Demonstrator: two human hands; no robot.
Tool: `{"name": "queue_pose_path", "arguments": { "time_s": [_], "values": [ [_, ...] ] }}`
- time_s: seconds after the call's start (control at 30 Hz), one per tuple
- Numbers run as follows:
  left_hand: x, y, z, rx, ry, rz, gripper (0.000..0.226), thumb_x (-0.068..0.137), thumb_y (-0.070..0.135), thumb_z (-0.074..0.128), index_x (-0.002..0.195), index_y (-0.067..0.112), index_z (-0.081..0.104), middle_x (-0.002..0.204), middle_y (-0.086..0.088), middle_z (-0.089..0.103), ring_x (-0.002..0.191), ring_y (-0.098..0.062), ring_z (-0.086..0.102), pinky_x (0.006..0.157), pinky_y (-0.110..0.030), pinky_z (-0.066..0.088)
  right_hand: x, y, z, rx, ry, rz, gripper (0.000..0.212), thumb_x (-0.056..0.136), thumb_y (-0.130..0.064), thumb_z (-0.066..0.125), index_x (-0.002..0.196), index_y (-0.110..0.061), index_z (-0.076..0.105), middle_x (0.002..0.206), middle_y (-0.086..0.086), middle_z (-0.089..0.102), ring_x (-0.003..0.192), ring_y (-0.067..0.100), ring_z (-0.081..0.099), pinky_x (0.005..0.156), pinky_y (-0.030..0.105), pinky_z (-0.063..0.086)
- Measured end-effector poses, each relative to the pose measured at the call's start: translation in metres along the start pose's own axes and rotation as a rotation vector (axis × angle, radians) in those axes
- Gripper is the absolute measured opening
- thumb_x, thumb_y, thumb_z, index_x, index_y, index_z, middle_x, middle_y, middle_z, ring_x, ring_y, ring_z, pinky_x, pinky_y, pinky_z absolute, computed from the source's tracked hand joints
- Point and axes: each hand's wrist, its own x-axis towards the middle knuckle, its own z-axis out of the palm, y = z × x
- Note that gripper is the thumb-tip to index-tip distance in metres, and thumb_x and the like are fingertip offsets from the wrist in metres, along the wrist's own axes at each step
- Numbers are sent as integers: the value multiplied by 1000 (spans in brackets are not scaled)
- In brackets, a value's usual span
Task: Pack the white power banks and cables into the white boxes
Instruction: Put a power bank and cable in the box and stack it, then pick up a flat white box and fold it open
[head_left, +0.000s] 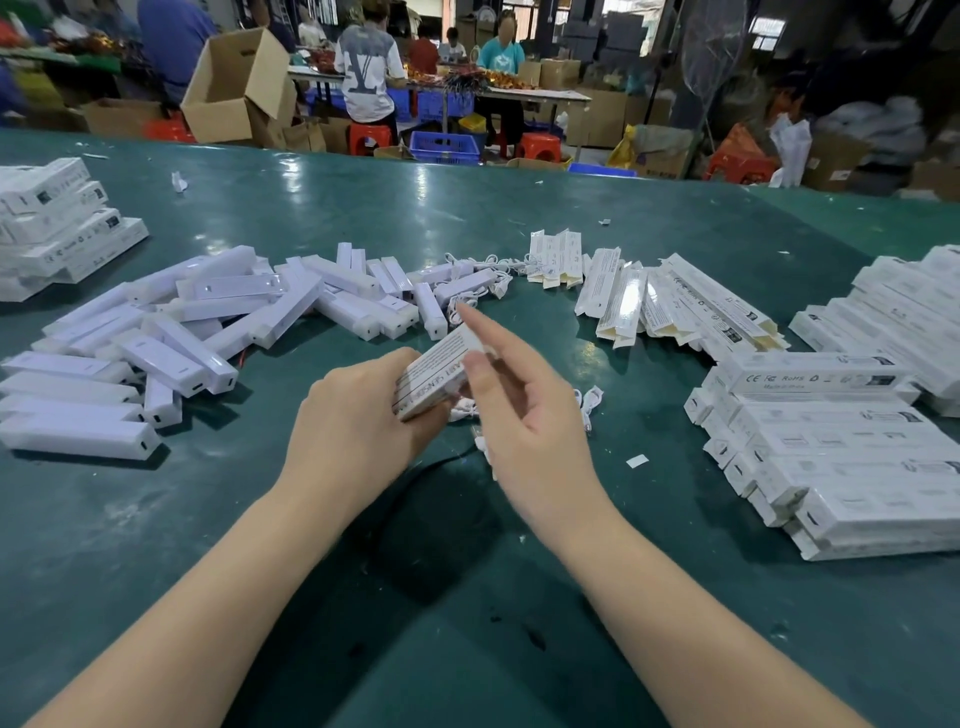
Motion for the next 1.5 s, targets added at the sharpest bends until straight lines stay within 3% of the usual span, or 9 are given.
{"name": "queue_pose_path", "arguments": {
  "time_s": [0.1, 0.2, 0.33, 0.43, 0.67, 0.9, 1.17, 1.3, 1.5],
  "values": [
    [0, 1, 1, 42, -36, -10, 38, 76, 55, 61, 110, 40, 56, 88, 13, 66, 87, -21, 60, 74, -38, 50, 7, -5, -13, 23, 172, 35, 32, 103, -17, 48, 134, -25, 56, 122, -1, 67, 106, 10, 65, 95, 36, 53],
    [1, -6, 1, 27, -18, -9, 35, 78, 54, 60, 109, 38, 58, 86, 17, 62, 87, -17, 58, 73, -33, 47, 16, -5, -26, 212, 333, 166, 38, 100, -24, 54, 138, -28, 49, 120, 2, 68, 112, 15, 64, 101, 37, 50],
    [2, -9, 6, -171, -33, 82, 22, 81, 33, 72, 100, 36, 60, 82, 24, 61, 82, 3, 56, 68, -9, 38, 13, -6, -15, 384, 77, 357, 30, 89, -18, 69, 116, -10, 62, 107, -2, 74, 100, 5, 68, 92, 21, 53],
    [-1, -8, 11, -315, -98, 197, 61, 74, 14, 79, 117, 45, 48, 104, 30, 57, 95, 12, 53, 77, -2, 37, 6, -1, -2, 334, -30, 459, 18, 93, -16, 65, 109, -8, 67, 105, 7, 74, 97, 13, 70, 92, 29, 55],
    [0, -11, 15, -441, -54, 177, 72, 79, 25, 73, 135, 48, 33, 121, 18, 47, 89, -12, 59, 63, -18, 50, 24, -15, -35, 770, 697, 308, 15, 99, -29, 57, 109, -19, 54, 115, 9, 64, 92, 20, 69, 67, 31, 59],
    [2, -15, 22, -381, -176, 140, 64, 81, 28, 69, 126, 58, 36, 106, 19, 55, 74, -12, 61, 60, -17, 50, 37, -27, -61, 939, 822, 289, 66, 81, 3, 74, 137, -6, 42, 126, 14, 59, 97, 17, 65, 74, 24, 58],
    [3, -20, 23, -381, -207, 189, 54, 85, 19, 67, 122, 51, 45, 97, 15, 58, 69, -14, 59, 60, -17, 48, 29, -27, -95, 869, 891, 444, 19, 80, 0, 72, 63, -3, 62, 81, 5, 57, 63, 11, 63, 69, 15, 55],
    [1, -21, 25, -374, -222, 200, 44, 87, 17, 65, 114, 48, 52, 92, 17, 60, 67, -11, 56, 60, -11, 43, 12, -18, -98, 835, 891, 506, 6, 84, -1, 63, 86, -5, 59, 74, 6, 62, 52, 11, 56, 44, 15, 42],
    [-1, -20, 23, -362, -212, 196, 38, 87, 16, 64, 108, 46, 56, 89, 19, 60, 66, -9, 55, 60, -8, 41, 4, -10, -96, 982, 904, 399, 22, 93, 16, 41, 108, 6, 54, 103, 19, 67, 80, 23, 75, 70, 26, 60]
  ]
}}
